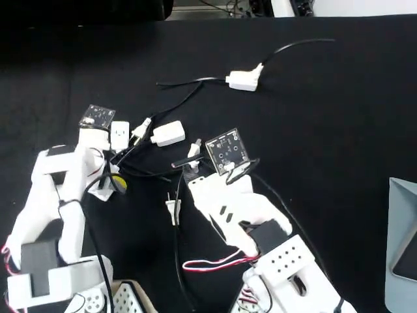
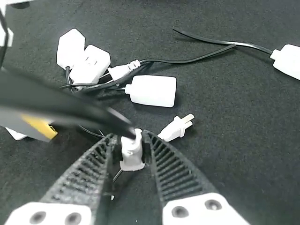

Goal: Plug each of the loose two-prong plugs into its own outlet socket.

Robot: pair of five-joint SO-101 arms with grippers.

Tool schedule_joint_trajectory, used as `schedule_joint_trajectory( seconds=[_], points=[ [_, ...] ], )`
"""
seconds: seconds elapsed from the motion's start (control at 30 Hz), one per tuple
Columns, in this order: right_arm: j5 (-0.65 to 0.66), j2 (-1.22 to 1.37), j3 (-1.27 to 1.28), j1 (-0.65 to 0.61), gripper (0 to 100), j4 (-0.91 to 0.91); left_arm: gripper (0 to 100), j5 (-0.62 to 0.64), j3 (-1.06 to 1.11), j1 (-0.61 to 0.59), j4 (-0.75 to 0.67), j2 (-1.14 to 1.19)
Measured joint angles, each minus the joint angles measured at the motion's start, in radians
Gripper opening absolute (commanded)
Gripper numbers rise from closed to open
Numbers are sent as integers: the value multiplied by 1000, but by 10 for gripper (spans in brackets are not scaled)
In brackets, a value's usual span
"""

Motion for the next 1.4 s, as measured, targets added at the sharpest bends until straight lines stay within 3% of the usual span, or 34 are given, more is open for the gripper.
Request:
schedule_joint_trajectory(
  seconds=[0.1, 0.57, 0.8, 0.93, 1.1, 1.2, 1.4],
  points=[
    [0, 0, 0, 0, 12, 0, 305, 0, -34, 0, 25, 5],
    [0, 0, 0, 0, 12, 0, 48, -29, -46, 20, -48, 63],
    [0, 0, 0, 0, 12, 0, 29, -28, -44, 175, 91, -44],
    [0, 0, 0, 0, 12, 0, 29, 48, -44, 290, 184, -157],
    [0, 0, 0, 25, 12, 0, 33, 103, 3, 402, 210, -215],
    [0, 0, 0, 35, 12, 0, 55, 110, 69, 427, 152, -204],
    [0, 0, 0, 35, 12, 0, 322, 110, 107, 385, 43, -86]
  ],
)
